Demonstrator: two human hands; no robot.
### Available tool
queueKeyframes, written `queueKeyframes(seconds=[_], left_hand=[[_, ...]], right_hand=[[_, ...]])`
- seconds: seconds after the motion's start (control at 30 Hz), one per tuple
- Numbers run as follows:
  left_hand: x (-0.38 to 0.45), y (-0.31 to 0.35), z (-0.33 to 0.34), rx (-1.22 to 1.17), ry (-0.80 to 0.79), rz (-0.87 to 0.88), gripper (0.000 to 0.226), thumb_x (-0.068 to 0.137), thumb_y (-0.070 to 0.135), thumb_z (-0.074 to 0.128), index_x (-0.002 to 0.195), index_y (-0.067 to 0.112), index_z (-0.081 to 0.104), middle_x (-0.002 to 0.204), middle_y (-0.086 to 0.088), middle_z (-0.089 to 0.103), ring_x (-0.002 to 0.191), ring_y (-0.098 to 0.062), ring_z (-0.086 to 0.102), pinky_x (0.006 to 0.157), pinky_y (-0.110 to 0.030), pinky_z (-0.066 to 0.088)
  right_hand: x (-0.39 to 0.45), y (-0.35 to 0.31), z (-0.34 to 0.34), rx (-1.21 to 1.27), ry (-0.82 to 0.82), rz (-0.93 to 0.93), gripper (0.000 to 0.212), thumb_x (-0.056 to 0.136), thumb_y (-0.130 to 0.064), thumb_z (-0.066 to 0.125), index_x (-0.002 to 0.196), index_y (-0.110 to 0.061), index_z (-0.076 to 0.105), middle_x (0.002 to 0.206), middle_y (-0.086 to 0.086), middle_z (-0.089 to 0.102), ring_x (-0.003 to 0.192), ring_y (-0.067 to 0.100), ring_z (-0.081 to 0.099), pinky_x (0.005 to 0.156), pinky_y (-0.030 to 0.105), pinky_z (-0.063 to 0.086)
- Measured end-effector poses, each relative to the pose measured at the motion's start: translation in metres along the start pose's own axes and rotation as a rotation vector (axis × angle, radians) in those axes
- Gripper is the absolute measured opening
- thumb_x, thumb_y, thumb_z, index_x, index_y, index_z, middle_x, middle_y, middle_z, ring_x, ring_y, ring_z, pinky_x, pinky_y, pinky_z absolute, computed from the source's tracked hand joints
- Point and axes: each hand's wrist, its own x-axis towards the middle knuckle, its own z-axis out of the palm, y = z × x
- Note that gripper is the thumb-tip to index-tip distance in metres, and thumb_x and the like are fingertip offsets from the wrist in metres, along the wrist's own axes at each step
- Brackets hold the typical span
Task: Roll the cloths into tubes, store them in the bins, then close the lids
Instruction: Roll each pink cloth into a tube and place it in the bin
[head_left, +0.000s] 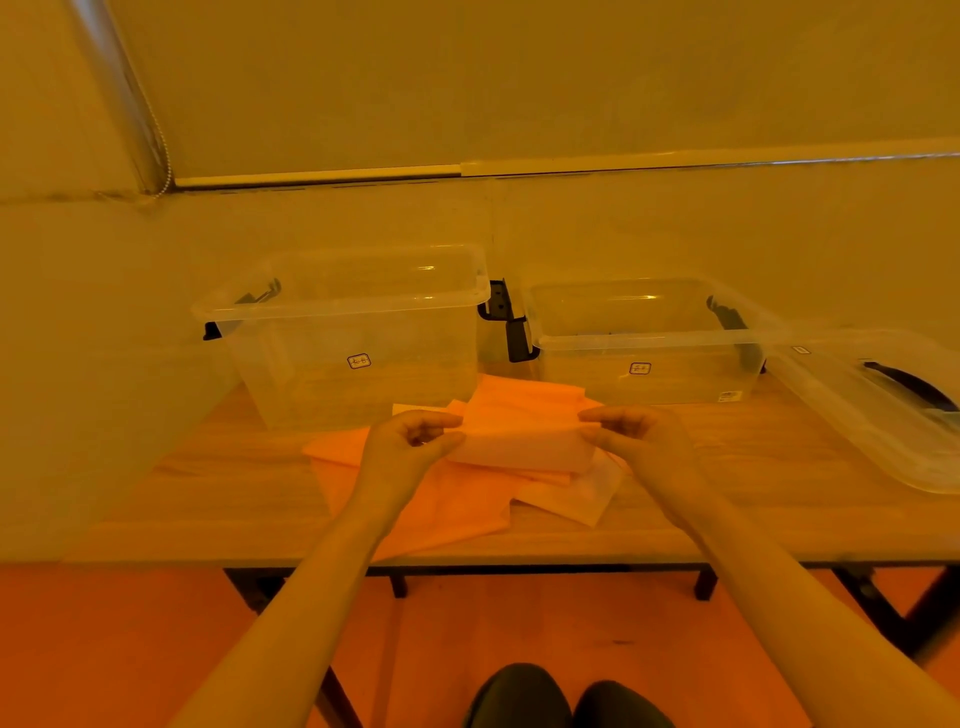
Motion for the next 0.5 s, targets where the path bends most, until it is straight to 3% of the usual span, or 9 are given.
queueKeyframes(seconds=[0.17,0.23,0.37,0.5], left_hand=[[-0.0007,0.0003,-0.0005,0.024,0.015,0.022,0.012,0.080,0.007,0.073,0.089,0.015,0.072,0.085,0.012,0.066,0.071,0.014,0.059,0.066,-0.007,0.049],[-0.0009,-0.0002,-0.0016,0.049,0.010,0.022,0.010,0.081,0.011,0.073,0.084,0.020,0.071,0.086,0.012,0.066,0.076,0.009,0.060,0.069,-0.012,0.048],[-0.0009,-0.0028,-0.0044,0.109,-0.025,0.034,0.008,0.084,0.017,0.070,0.082,0.025,0.068,0.092,0.009,0.066,0.089,-0.005,0.059,0.077,-0.020,0.045],[-0.0002,-0.0016,-0.0056,0.063,-0.052,0.009,0.006,0.086,0.014,0.067,0.086,0.019,0.068,0.095,0.005,0.067,0.090,-0.007,0.061,0.076,-0.019,0.046]], right_hand=[[-0.0028,-0.0005,0.0030,0.030,0.005,0.006,0.014,0.085,-0.009,0.068,0.095,-0.016,0.072,0.093,-0.010,0.068,0.081,-0.005,0.061,0.063,0.009,0.049],[-0.0032,-0.0010,0.0041,0.022,-0.008,0.007,0.013,0.086,-0.009,0.067,0.094,-0.018,0.072,0.095,-0.008,0.068,0.086,-0.002,0.061,0.065,0.011,0.049],[-0.0002,-0.0005,0.0044,0.022,0.000,0.038,0.013,0.085,-0.009,0.067,0.091,-0.019,0.073,0.103,-0.013,0.063,0.098,-0.001,0.054,0.084,0.021,0.045],[-0.0030,-0.0012,0.0066,0.107,-0.035,0.055,0.010,0.087,-0.010,0.066,0.093,-0.015,0.071,0.094,-0.006,0.069,0.088,0.005,0.065,0.065,0.015,0.053]])
